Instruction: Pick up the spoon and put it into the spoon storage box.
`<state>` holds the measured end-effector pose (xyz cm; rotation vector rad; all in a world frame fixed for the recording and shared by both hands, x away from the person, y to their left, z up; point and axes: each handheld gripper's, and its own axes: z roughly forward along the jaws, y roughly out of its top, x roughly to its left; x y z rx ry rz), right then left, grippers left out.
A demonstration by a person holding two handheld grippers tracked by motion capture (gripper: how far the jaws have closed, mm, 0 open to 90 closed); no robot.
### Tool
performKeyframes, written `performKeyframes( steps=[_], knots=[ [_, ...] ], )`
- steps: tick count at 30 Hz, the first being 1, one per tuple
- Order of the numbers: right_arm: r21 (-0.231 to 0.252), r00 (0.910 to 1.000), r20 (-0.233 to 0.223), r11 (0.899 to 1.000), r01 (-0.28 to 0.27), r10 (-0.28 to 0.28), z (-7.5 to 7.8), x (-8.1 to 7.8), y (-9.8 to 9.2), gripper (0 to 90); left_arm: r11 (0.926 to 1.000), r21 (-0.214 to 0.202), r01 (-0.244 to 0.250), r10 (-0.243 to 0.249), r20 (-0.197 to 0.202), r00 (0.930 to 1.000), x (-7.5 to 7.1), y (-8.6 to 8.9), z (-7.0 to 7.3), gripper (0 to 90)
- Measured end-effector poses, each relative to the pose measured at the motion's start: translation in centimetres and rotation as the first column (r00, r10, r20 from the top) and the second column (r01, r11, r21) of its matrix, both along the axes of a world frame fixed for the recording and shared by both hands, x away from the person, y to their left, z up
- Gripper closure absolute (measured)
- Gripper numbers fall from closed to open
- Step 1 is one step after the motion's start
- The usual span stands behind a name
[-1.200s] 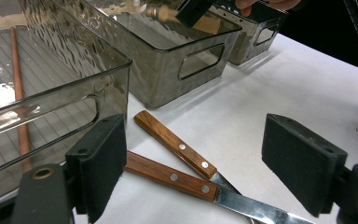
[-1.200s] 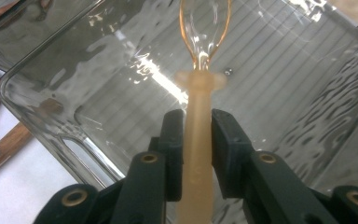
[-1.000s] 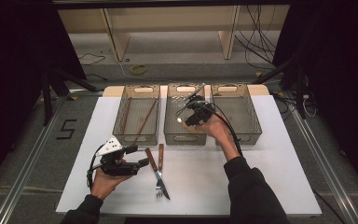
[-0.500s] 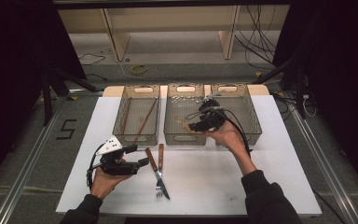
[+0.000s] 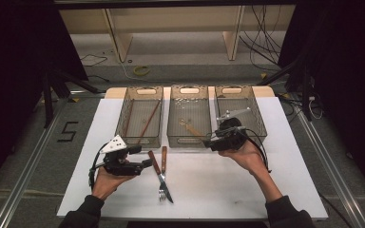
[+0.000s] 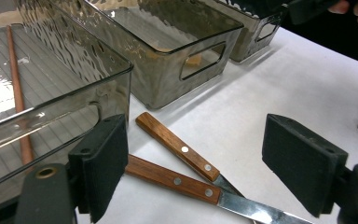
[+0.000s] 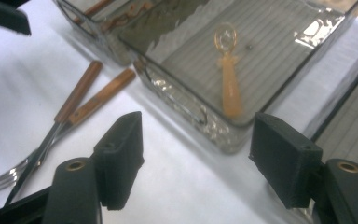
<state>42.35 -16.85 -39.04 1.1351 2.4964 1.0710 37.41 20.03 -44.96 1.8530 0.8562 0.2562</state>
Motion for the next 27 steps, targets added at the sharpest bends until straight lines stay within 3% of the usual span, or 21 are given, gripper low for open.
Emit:
performKeyframes(
  steps=[16, 23, 27],
  knots=[
    [0.018, 1.0000, 0.007, 1.000, 0.002, -0.002, -1.5, -3.0, -2.0, 32.3, 0.9981, 0.058, 0.019, -0.018, -0.016, 0.9997, 1.1, -0.5, 0.5, 26.0],
    [0.049, 0.9999, 0.009, 0.999, 0.008, -0.009, -2.4, -4.2, -2.8, 31.7, 0.9965, 0.076, 0.036, -0.033, -0.034, 0.9989, 1.6, -0.9, 0.5, 26.8],
    [0.091, 0.9998, 0.006, 0.996, 0.016, -0.017, -2.8, -4.8, -3.4, 31.7, 0.9953, 0.087, 0.042, -0.038, -0.045, 0.9983, 1.9, -1.2, 0.5, 27.0]
  ],
)
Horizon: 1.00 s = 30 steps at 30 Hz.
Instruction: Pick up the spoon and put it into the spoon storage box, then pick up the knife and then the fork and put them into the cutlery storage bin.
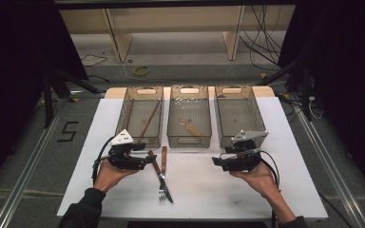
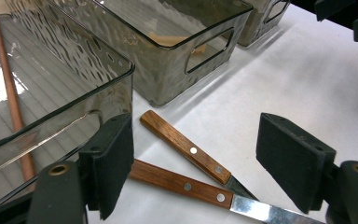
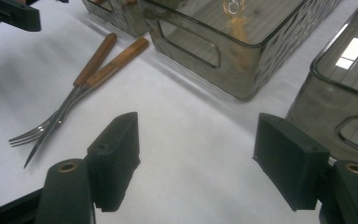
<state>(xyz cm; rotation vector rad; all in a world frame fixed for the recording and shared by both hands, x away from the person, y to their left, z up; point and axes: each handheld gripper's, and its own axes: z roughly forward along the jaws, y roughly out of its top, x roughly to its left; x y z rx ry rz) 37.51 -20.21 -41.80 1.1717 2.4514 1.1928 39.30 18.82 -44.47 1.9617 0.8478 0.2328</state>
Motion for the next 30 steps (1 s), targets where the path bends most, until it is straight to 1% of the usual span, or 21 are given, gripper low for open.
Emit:
performKeyframes(
  steps=[3, 5, 7, 10, 13, 16, 19, 25, 26, 27, 28, 30],
  knots=[
    [0.027, 1.0000, 0.000, 1.000, 0.007, -0.007, -0.3, -0.3, -0.5, 31.5, 1.0000, 0.004, 0.008, -0.008, -0.003, 1.0000, 0.3, -0.3, -0.1, 27.9],
    [0.029, 0.9999, -0.001, 1.000, 0.012, -0.012, -0.5, -0.5, -0.7, 31.3, 0.9999, 0.008, 0.010, -0.010, -0.005, 0.9999, 0.4, -0.3, -0.1, 28.0],
    [0.035, 0.9999, -0.003, 0.999, 0.015, -0.015, -0.7, -0.5, -0.9, 30.6, 0.9998, 0.015, 0.016, -0.016, -0.017, 0.9997, 0.7, -0.5, -0.2, 28.6],
    [0.043, 0.9998, -0.004, 0.999, 0.020, -0.020, -1.0, -0.7, -1.1, 29.9, 0.9992, 0.036, 0.018, -0.018, -0.015, 0.9997, 1.1, -0.7, -0.2, 29.4],
    [0.050, 0.9998, 0.001, 0.999, 0.021, -0.021, -1.2, -0.9, -1.3, 29.9, 0.9993, 0.035, 0.015, -0.014, -0.023, 0.9996, 1.4, -0.9, -0.4, 29.7],
    [0.059, 0.9997, 0.003, 0.998, 0.024, -0.024, -1.3, -1.3, -1.3, 29.9, 0.9986, 0.047, 0.024, -0.023, -0.029, 0.9993, 1.7, -1.0, -0.6, 31.4],
    [0.055, 0.9997, 0.005, 0.998, 0.024, -0.024, -1.4, -1.6, -1.5, 29.8, 0.9983, 0.052, 0.026, -0.024, -0.034, 0.9991, 1.9, -1.1, -0.7, 33.3],
    [0.047, 0.9998, -0.004, 0.999, 0.020, -0.020, -1.8, -2.1, -1.5, 29.9, 0.9945, 0.099, 0.034, -0.030, -0.038, 0.9988, 2.5, -1.5, -1.1, 38.6],
    [0.049, 0.9998, -0.004, 0.999, 0.019, -0.018, -1.9, -2.1, -1.5, 29.9, 0.9945, 0.099, 0.034, -0.030, -0.038, 0.9988, 2.5, -1.5, -1.1, 40.2],
    [0.049, 0.9998, -0.007, 0.999, 0.019, -0.018, -1.9, -2.2, -1.5, 29.9, 0.9928, 0.112, 0.043, -0.038, -0.041, 0.9984, 2.6, -1.7, -1.1, 41.4],
    [0.048, 0.9998, -0.005, 0.999, 0.018, -0.018, -2.0, -2.2, -1.5, 29.9, 0.9924, 0.114, 0.046, -0.041, -0.043, 0.9982, 2.7, -1.8, -1.2, 43.1],
    [0.051, 0.9999, -0.002, 0.999, 0.015, -0.015, -2.1, -2.4, -1.5, 29.9, 0.9902, 0.132, 0.045, -0.040, -0.041, 0.9984, 2.9, -2.0, -1.3, 47.6]
  ],
)
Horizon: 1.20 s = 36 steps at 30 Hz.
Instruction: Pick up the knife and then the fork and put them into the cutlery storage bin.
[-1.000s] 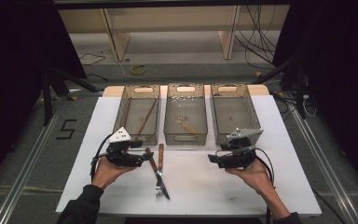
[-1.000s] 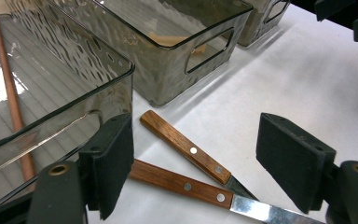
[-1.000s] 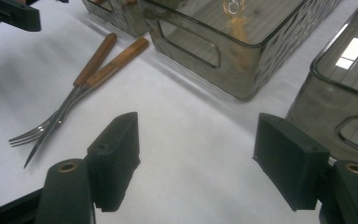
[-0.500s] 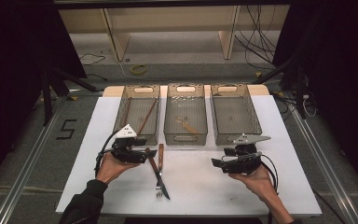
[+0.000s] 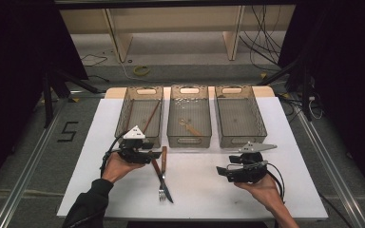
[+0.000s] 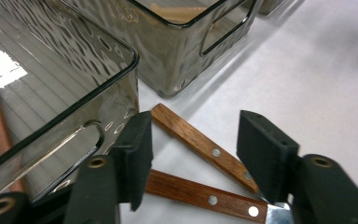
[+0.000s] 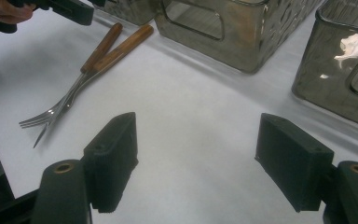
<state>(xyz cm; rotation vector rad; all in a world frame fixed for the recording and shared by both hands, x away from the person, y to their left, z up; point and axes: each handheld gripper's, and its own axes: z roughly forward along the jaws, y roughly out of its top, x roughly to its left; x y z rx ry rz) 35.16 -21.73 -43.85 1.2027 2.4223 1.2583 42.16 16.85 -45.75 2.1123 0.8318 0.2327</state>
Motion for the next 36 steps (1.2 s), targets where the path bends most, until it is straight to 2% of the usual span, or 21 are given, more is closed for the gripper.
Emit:
performKeyframes(
  steps=[3, 5, 7, 18, 20, 22, 29, 36],
  knots=[
    [0.001, 1.0000, 0.001, 1.000, -0.002, 0.002, -0.1, -0.1, -0.1, 30.0, 0.9998, 0.020, 0.011, -0.011, -0.007, 0.9999, 0.2, -0.3, -0.1, 54.6],
    [-0.001, 1.0000, -0.002, 1.000, -0.002, 0.002, -0.2, -0.3, -0.1, 30.0, 0.9984, 0.055, 0.014, -0.014, -0.011, 0.9998, 0.4, -0.7, -0.2, 60.0],
    [-0.004, 1.0000, -0.005, 1.000, -0.006, 0.006, -0.3, -0.3, -0.1, 30.0, 0.9973, 0.072, 0.012, -0.010, -0.021, 0.9997, 0.5, -1.0, -0.4, 64.3],
    [-0.021, 1.0000, -0.006, 1.000, -0.008, 0.008, -0.5, -0.6, 0.0, 30.0, 0.9889, 0.148, 0.015, -0.004, -0.070, 0.9975, 1.6, -1.7, -1.9, 84.4],
    [-0.022, 0.9999, -0.006, 1.000, -0.009, 0.009, -0.5, -0.6, 0.0, 30.1, 0.9836, 0.180, 0.013, 0.001, -0.077, 0.9971, 1.6, -1.9, -2.1, 86.1],
    [-0.023, 0.9999, -0.005, 1.000, -0.009, 0.009, -0.5, -0.7, 0.1, 30.1, 0.9820, 0.188, 0.013, 0.003, -0.083, 0.9966, 1.7, -1.9, -2.4, 87.0],
    [-0.028, 0.9999, -0.008, 1.000, -0.013, 0.012, -0.5, -0.7, 0.1, 30.1, 0.9785, 0.206, 0.014, 0.008, -0.103, 0.9946, 1.7, -1.7, -2.5, 88.5],
    [-0.030, 0.9999, -0.003, 0.999, -0.012, 0.012, -0.5, -0.8, 0.0, 30.1, 0.9746, 0.222, 0.026, 0.007, -0.146, 0.9892, 1.3, -0.7, -2.2, 88.4]
  ],
)
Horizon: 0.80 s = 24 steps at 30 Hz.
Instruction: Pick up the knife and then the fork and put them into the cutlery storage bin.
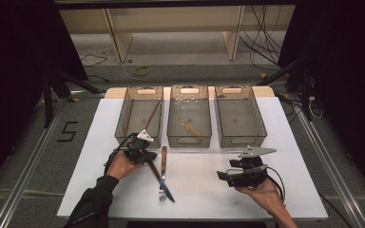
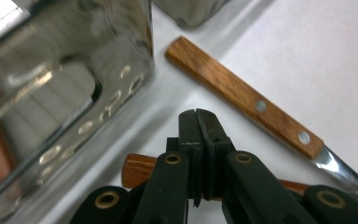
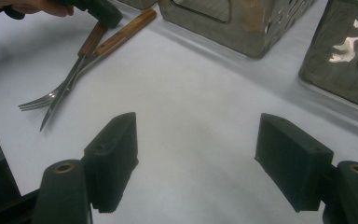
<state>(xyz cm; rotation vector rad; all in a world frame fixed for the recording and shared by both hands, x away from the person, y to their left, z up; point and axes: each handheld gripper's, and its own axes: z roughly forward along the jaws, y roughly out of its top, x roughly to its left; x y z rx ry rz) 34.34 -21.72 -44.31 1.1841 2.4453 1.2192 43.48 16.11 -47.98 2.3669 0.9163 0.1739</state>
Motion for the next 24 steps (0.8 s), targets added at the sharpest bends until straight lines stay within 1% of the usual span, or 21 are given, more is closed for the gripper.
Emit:
performKeyframes(
  steps=[5, 11, 12, 13, 15, 18, 21, 24],
  knots=[
    [-0.001, 1.0000, -0.003, 1.000, 0.002, -0.002, 0.1, -0.1, -0.1, 30.2, 0.9999, 0.007, -0.009, 0.009, -0.026, 0.9996, -0.6, 0.7, 0.1, 88.4],
    [-0.004, 1.0000, -0.004, 1.000, -0.001, 0.001, 0.1, -0.2, -0.1, 30.2, 0.9993, 0.038, -0.004, 0.006, -0.062, 0.9981, -1.6, 1.3, 0.4, 88.5],
    [-0.004, 1.0000, -0.002, 1.000, 0.001, -0.001, 0.1, -0.2, -0.1, 30.2, 0.9993, 0.038, -0.004, 0.006, -0.062, 0.9981, -1.6, 1.3, 0.4, 88.5],
    [-0.003, 1.0000, -0.005, 1.000, 0.003, -0.003, 0.2, -0.2, -0.1, 30.2, 0.9989, 0.047, -0.002, 0.005, -0.076, 0.9971, -2.0, 1.6, 0.4, 88.5],
    [-0.006, 1.0000, -0.001, 1.000, 0.003, -0.003, 0.2, -0.2, -0.2, 30.2, 0.9985, 0.054, -0.006, 0.011, -0.084, 0.9964, -2.5, 1.8, 0.5, 88.5],
    [-0.004, 1.0000, 0.000, 1.000, 0.003, -0.003, 0.2, -0.3, -0.2, 30.2, 0.9964, 0.085, 0.003, 0.005, -0.100, 0.9950, -3.3, 2.0, 0.7, 88.5],
    [-0.005, 1.0000, 0.002, 1.000, 0.003, -0.003, 0.3, -0.3, -0.2, 30.2, 0.9952, 0.098, 0.004, 0.006, -0.108, 0.9941, -4.1, 2.2, 0.7, 88.5],
    [-0.005, 1.0000, 0.004, 1.000, 0.004, -0.004, 0.3, -0.3, -0.3, 30.2, 0.9932, 0.112, 0.030, -0.015, -0.130, 0.9915, -4.8, 2.2, 0.9, 88.5]
  ],
)
